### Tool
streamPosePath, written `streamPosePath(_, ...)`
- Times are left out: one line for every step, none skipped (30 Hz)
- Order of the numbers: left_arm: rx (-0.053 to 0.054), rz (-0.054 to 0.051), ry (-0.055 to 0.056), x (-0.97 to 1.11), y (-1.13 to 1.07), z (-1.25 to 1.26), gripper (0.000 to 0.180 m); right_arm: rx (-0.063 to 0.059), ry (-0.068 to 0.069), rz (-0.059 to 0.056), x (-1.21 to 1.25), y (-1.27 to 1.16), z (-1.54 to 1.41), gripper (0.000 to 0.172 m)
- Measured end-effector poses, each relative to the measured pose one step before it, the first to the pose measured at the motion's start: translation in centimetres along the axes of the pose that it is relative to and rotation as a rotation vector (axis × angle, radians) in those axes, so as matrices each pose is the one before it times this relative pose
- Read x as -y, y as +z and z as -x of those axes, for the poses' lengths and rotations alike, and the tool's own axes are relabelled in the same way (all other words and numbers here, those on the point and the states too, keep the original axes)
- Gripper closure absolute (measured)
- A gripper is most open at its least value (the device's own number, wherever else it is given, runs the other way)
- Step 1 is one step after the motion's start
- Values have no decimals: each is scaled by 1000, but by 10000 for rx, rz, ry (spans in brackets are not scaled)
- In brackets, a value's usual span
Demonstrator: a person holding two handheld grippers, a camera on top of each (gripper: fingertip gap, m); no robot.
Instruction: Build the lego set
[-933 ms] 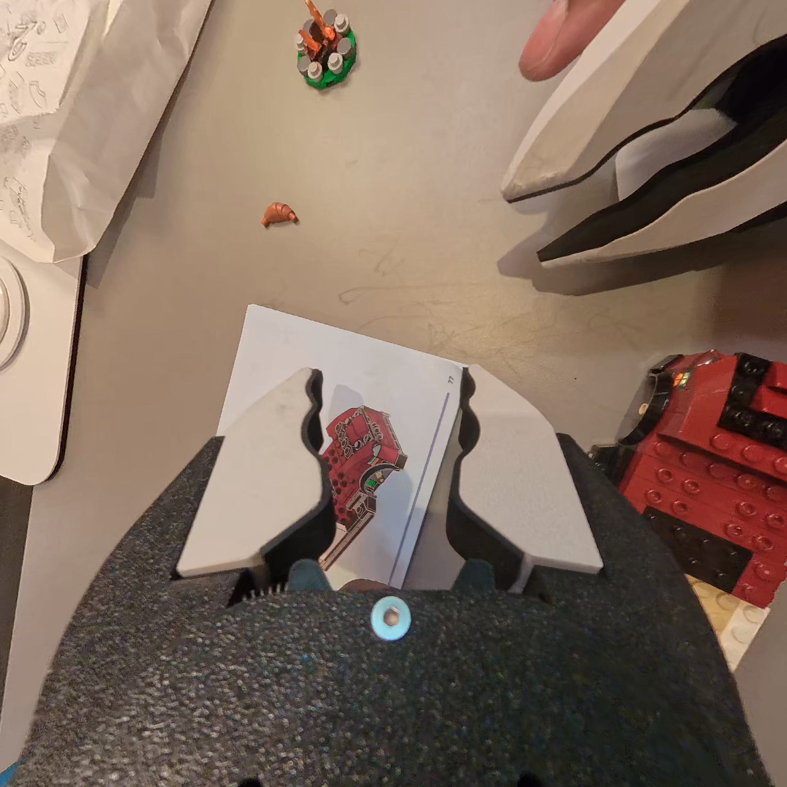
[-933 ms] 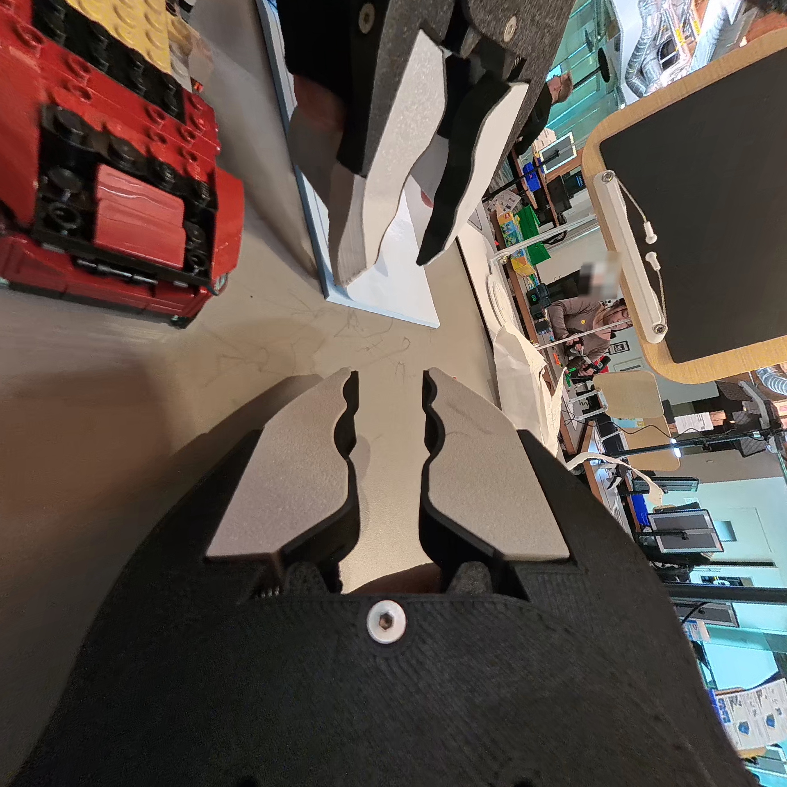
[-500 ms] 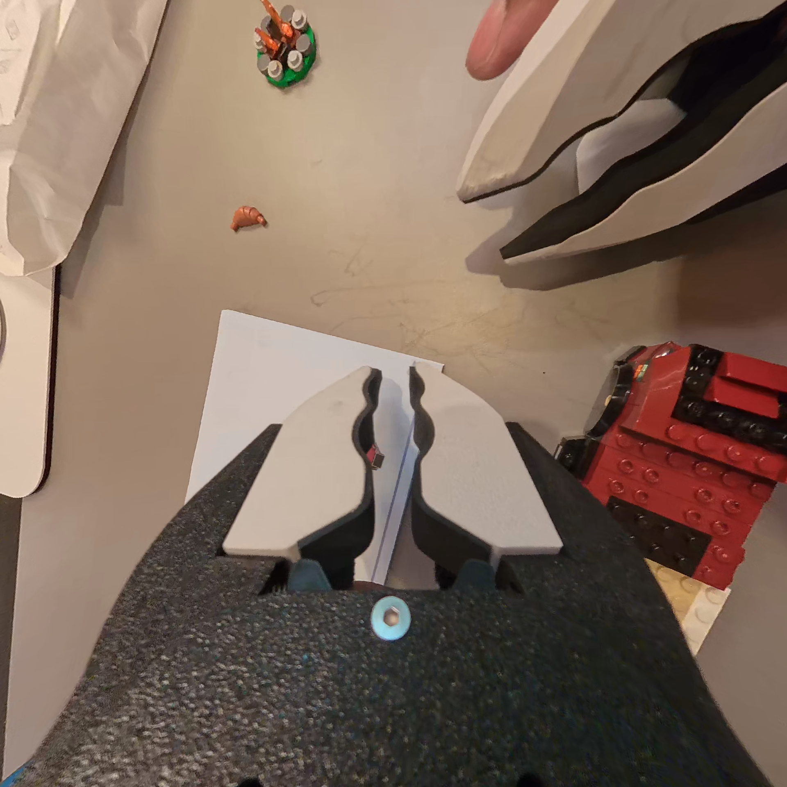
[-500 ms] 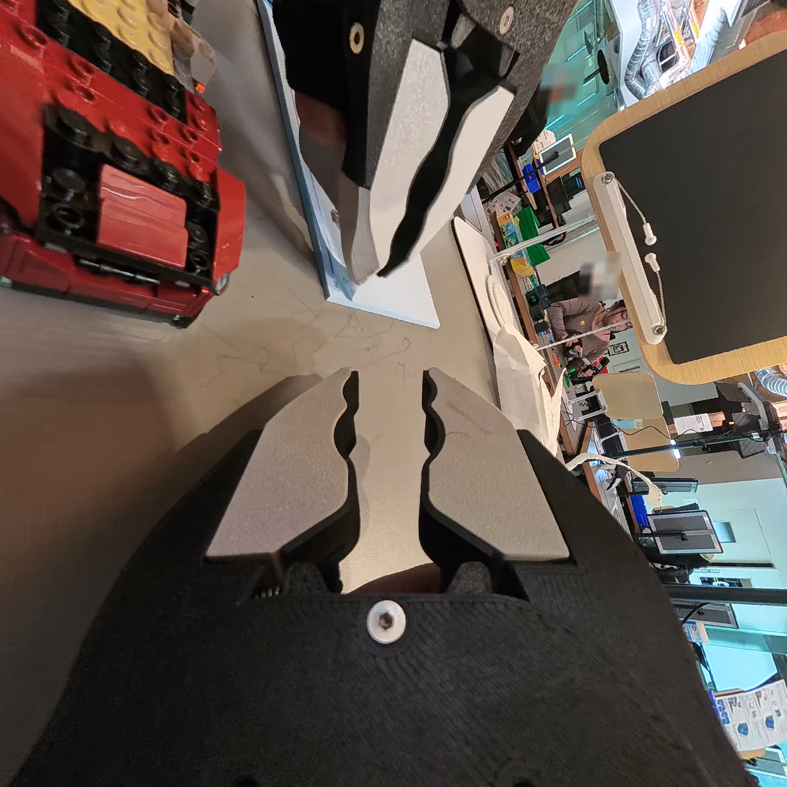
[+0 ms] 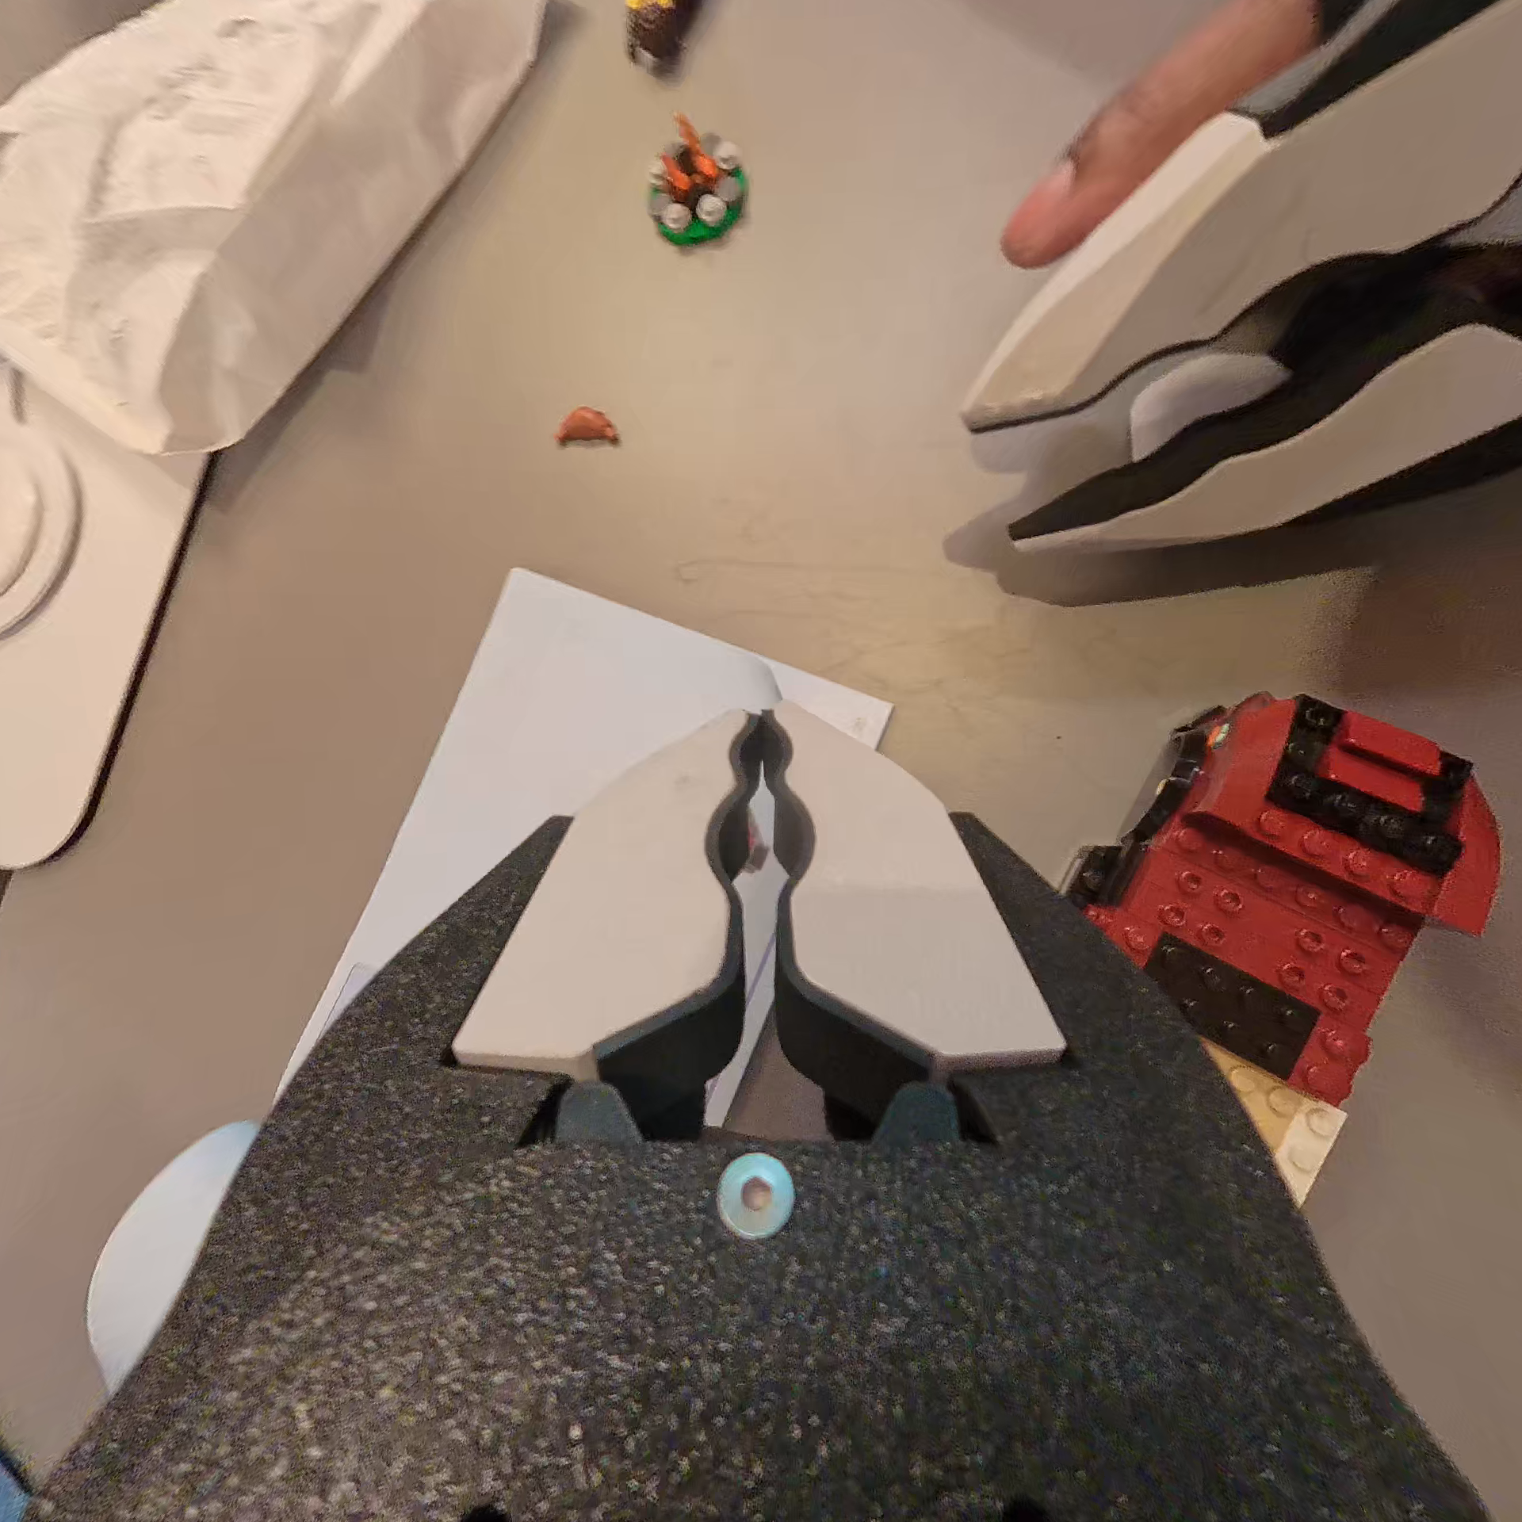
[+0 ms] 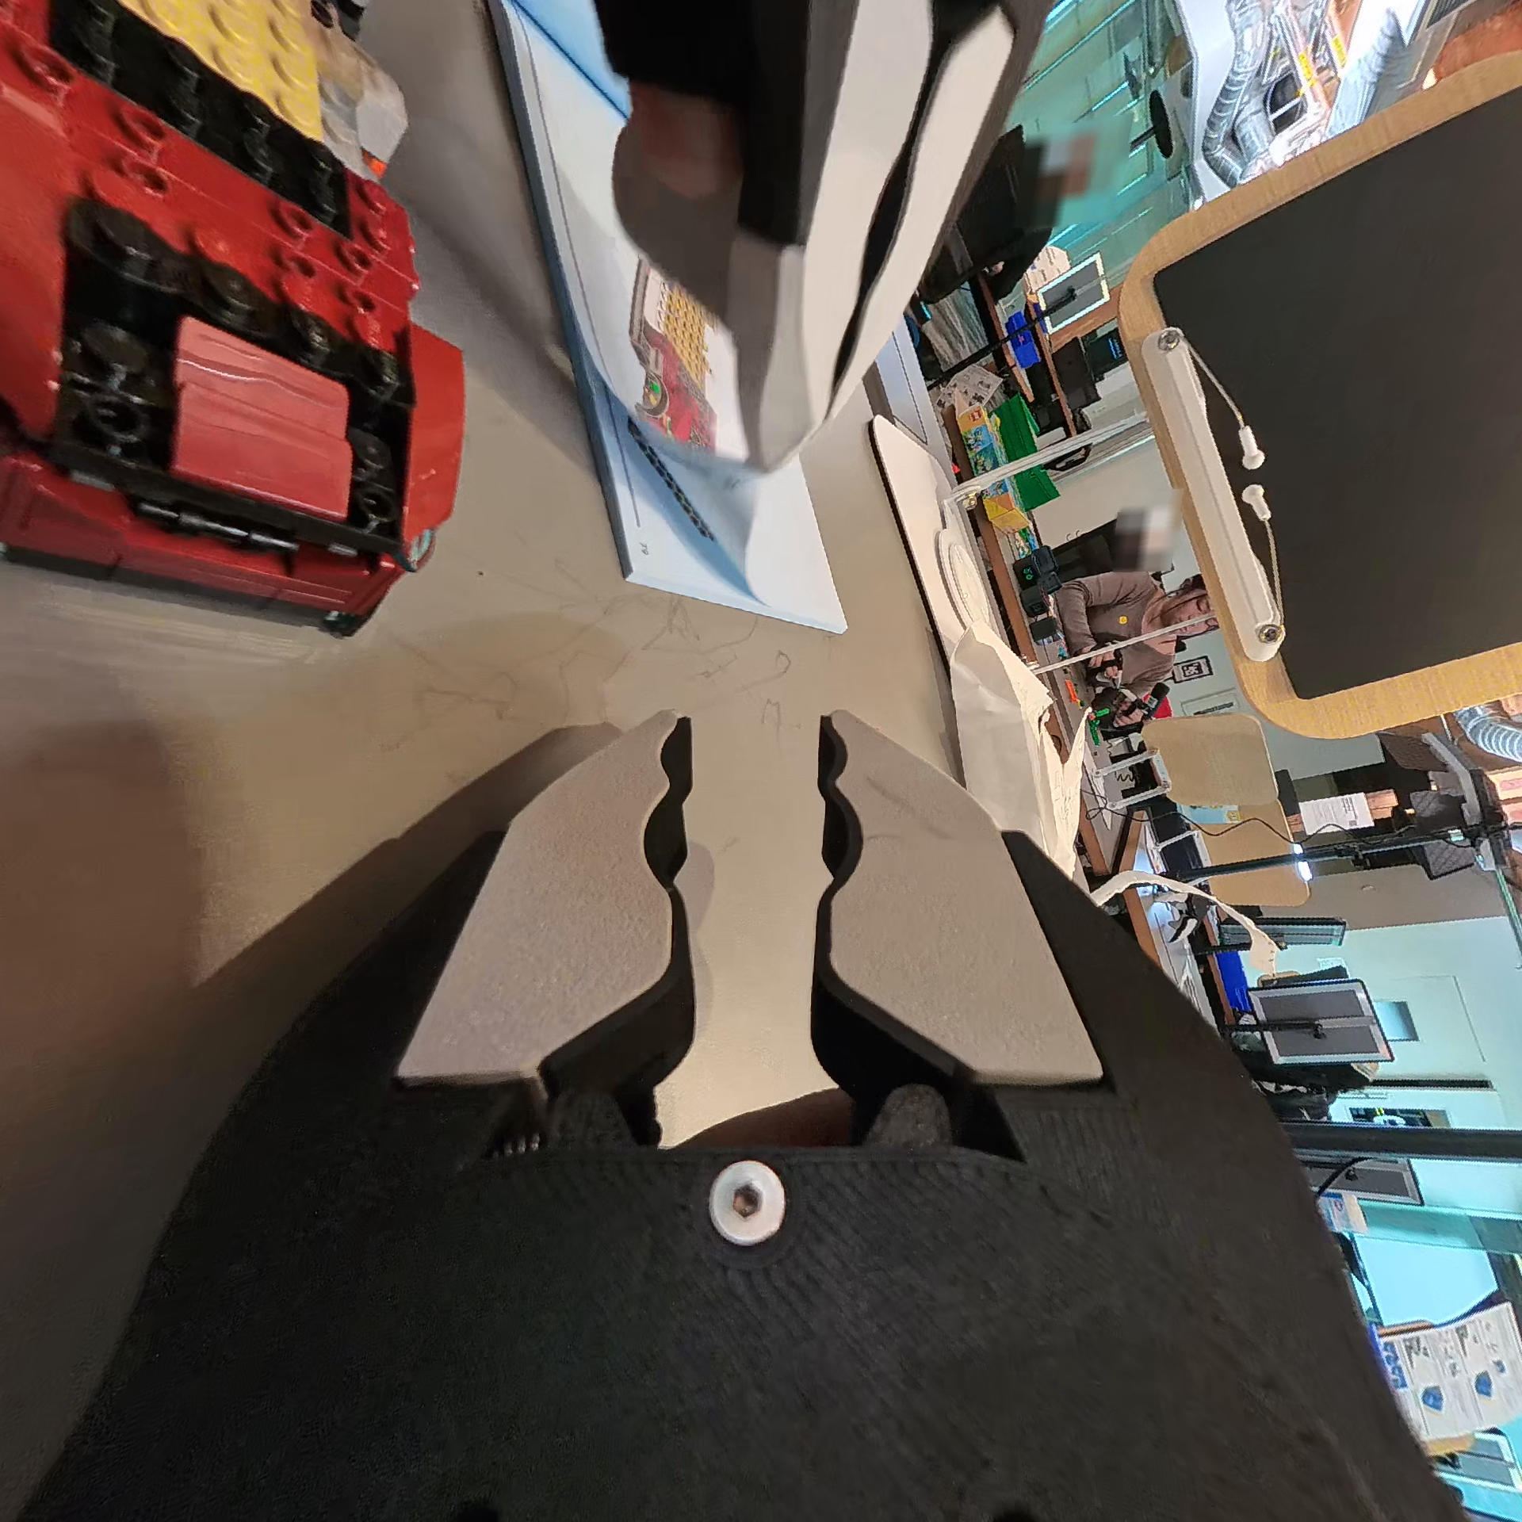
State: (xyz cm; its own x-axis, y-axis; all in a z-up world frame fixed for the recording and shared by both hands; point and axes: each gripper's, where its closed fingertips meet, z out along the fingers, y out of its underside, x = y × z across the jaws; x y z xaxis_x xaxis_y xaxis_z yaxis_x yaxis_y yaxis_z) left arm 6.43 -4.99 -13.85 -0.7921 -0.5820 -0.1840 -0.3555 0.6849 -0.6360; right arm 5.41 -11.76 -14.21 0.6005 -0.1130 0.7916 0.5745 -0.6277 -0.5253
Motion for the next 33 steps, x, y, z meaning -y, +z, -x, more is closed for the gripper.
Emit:
streamPosePath(209, -178, -248, -24, -475, 499, 180, -22, 7, 17, -14, 20, -18, 142)
streamPosePath(270, -170, -273, -78, -551, 622, 180, -23, 9, 20, -6, 35, -30, 141)
streamPosePath(373, -202, -293, -101, -623, 804, 180, -27, 10, 24, -5, 40, -33, 141)
streamPosePath(376, -214, -316, -120, -698, 873, 180, -30, 8, 23, -9, 43, -30, 141)
streamPosePath(401, -224, -351, -159, -755, 976, 180, -31, 8, 21, 6, 50, -38, 141)
streamPosePath(443, -233, -392, -210, -818, 1118, 180, -36, 13, 24, -4, 53, -46, 141)
streamPosePath(411, -227, -433, -266, -850, 1129, 180, -38, 21, 33, -15, 63, -62, 141)
streamPosePath(371, -252, -446, -285, -905, 1134, 180, -36, 35, 36, -19, 63, -62, 141)
streamPosePath(441, -277, -470, -316, -938, 1312, 180, -34, 55, 36, -20, 62, -97, 140)
streamPosePath(489, -224, -508, -471, -927, 1463, 180, -41, 71, 37, -26, 83, -118, 140)
streamPosePath(446, -195, -553, -571, -927, 1478, 180, -52, 79, 33, -25, 95, -146, 139)
streamPosePath(443, -209, -585, -602, -936, 1561, 180, -58, 80, 25, -13, 104, -165, 139)
streamPosePath(480, -188, -588, -651, -958, 1664, 180, -50, 89, 16, 18, 116, -176, 139)
streamPosePath(453, -161, -561, -665, -970, 1655, 180, -46, 108, 5, 75, 128, -206, 139)
streamPosePath(428, -162, -572, -600, -956, 1599, 180, -53, 111, -6, 138, 141, -230, 139)
streamPosePath(410, -174, -507, -476, -929, 1507, 180, -53, 84, -19, 230, 173, -253, 139)
streamPosePath(358, -153, -383, -386, -832, 1301, 180, -45, 52, -38, 355, 202, -233, 139)
streamPosePath(288, -109, -261, -322, -717, 1053, 180, -8, 35, -53, 483, 267, -184, 139)
streamPosePath(228, -65, -132, -276, -577, 764, 180, 43, 18, -65, 589, 338, -92, 139)
streamPosePath(221, -68, -46, -208, -471, 591, 180, 73, -17, -72, 703, 416, -34, 139)
streamPosePath(194, -35, 18, -191, -357, 456, 180, 101, -68, -63, 745, 509, 24, 139)
streamPosePath(235, 12, 50, -248, -267, 494, 180, 153, -126, -48, 772, 611, 120, 139)
streamPosePath(230, 38, 14, -304, -177, 516, 180, 180, -200, -49, 804, 730, 146, 139)
streamPosePath(170, 41, -89, -316, -116, 472, 180, 194, -288, -30, 796, 863, 137, 139)
streamPosePath(78, 25, -145, -323, -47, 381, 180, 258, -342, 39, 709, 1012, 182, 139)
streamPosePath(56, 77, -106, -377, -7, 330, 180, 264, -303, 70, 656, 1119, 148, 139)
streamPosePath(23, 105, -21, -321, -31, 248, 180, 199, -198, 18, 705, 1152, 32, 139)
streamPosePath(3, 72, 26, -180, -88, 134, 180, 165, -98, -56, 764, 1168, -34, 139)
streamPosePath(36, 7, 60, -102, -92, 119, 180, 183, -26, -80, 734, 1189, 8, 139)
streamPosePath(66, -2, 105, -52, -92, 94, 179, 255, 18, -37, 577, 1218, 138, 139)
streamPosePath(84, -20, 151, -17, -124, 85, 177, 301, 35, 11, 448, 1205, 231, 139)
streamPosePath(118, -13, 156, -22, -152, 138, 176, 251, 45, 12, 400, 1129, 200, 139)
streamPosePath(125, -46, 144, 47, -198, 141, 175, 180, 60, -17, 412, 1006, 133, 139)
